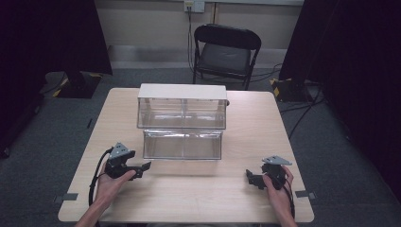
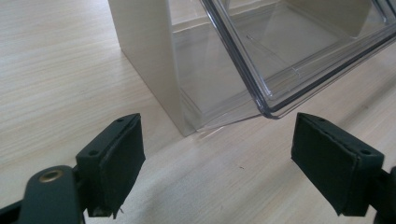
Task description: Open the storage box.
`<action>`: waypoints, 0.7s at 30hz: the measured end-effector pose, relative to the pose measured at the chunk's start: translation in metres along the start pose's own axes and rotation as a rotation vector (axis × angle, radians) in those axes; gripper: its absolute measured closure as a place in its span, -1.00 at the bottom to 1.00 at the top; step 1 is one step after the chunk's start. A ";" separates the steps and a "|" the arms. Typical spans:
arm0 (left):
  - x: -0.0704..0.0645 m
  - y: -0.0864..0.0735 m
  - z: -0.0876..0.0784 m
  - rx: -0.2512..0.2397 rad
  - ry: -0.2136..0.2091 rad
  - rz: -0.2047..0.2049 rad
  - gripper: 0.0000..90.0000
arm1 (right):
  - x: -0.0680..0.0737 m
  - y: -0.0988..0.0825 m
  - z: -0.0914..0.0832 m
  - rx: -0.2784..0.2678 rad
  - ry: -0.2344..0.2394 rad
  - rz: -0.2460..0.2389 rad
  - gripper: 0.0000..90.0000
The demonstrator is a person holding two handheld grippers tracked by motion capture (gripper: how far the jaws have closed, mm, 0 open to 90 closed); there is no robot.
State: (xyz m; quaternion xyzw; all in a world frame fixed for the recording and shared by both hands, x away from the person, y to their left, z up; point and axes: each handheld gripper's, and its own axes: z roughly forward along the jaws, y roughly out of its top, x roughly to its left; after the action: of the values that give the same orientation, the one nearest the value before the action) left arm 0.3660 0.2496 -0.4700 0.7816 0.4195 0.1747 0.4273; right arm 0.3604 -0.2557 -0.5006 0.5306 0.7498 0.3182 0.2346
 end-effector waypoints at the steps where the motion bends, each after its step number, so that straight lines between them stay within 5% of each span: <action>1: -0.001 0.000 0.001 0.000 0.000 0.002 -0.62 | 0.000 0.000 0.000 0.000 0.000 0.000 -0.84; 8: -0.005 0.007 0.009 -0.005 0.028 0.026 -0.61 | 0.000 0.000 0.000 0.000 0.000 0.000 -0.84; 21: -0.007 0.009 0.015 -0.004 0.014 0.038 -0.64 | 0.000 0.000 0.000 0.000 0.000 0.000 -0.84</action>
State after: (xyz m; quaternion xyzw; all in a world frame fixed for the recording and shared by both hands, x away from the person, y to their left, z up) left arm 0.3762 0.2336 -0.4712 0.7873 0.4074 0.1889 0.4224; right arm 0.3604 -0.2557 -0.5006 0.5305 0.7499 0.3182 0.2346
